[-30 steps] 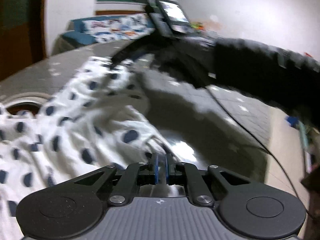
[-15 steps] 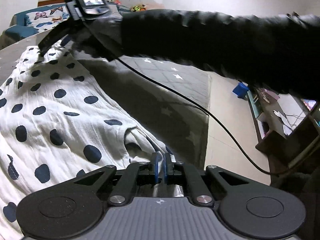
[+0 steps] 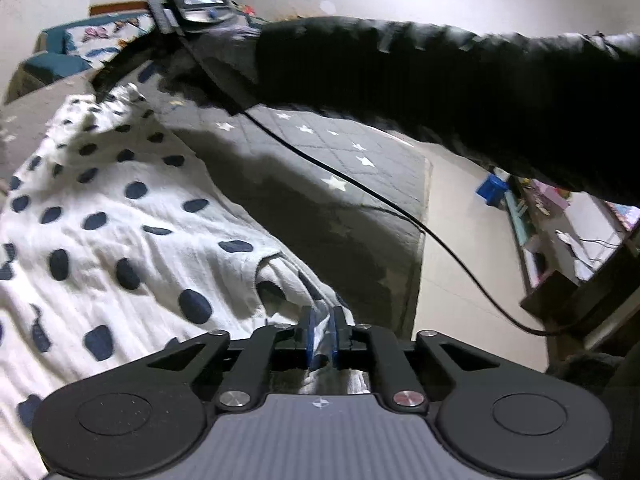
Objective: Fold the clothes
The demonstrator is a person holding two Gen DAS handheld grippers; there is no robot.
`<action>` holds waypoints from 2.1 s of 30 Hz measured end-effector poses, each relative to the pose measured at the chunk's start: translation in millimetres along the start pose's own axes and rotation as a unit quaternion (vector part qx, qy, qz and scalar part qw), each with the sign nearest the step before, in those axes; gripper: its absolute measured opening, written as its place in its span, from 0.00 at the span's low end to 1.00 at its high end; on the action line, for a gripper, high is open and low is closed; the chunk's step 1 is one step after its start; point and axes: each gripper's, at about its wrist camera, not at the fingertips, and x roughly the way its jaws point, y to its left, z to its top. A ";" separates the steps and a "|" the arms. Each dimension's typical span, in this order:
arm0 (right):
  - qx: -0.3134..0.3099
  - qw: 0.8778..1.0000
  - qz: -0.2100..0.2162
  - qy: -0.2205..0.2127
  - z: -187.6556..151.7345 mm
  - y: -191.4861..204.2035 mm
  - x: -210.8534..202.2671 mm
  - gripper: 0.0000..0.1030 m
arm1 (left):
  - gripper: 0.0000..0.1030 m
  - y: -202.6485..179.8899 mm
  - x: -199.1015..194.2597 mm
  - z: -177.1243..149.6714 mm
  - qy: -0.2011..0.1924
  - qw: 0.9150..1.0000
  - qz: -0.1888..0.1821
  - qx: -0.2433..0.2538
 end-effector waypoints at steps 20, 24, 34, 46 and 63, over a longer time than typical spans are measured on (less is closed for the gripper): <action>-0.150 0.968 0.203 -0.012 -82.4 142.8 -164.3 0.74 | 0.32 33.6 -121.6 -77.4 -0.080 0.950 0.263 -0.146; -0.180 0.952 0.249 -0.007 -103.9 173.3 -190.4 0.74 | 0.26 39.2 -121.5 -88.5 -0.076 0.943 0.279 -0.164; -0.266 0.915 0.302 0.028 -156.9 219.4 -214.6 0.72 | 0.15 24.2 -125.6 -103.6 -0.053 0.947 0.267 -0.171; -0.256 0.899 0.353 0.046 -132.5 209.1 -231.2 0.73 | 0.17 34.1 -162.7 -81.9 -0.077 0.941 0.282 -0.173; -0.206 0.937 0.279 0.030 -58.1 199.4 -147.1 0.69 | 0.23 215.4 -170.3 -15.9 -0.114 0.853 0.429 -0.273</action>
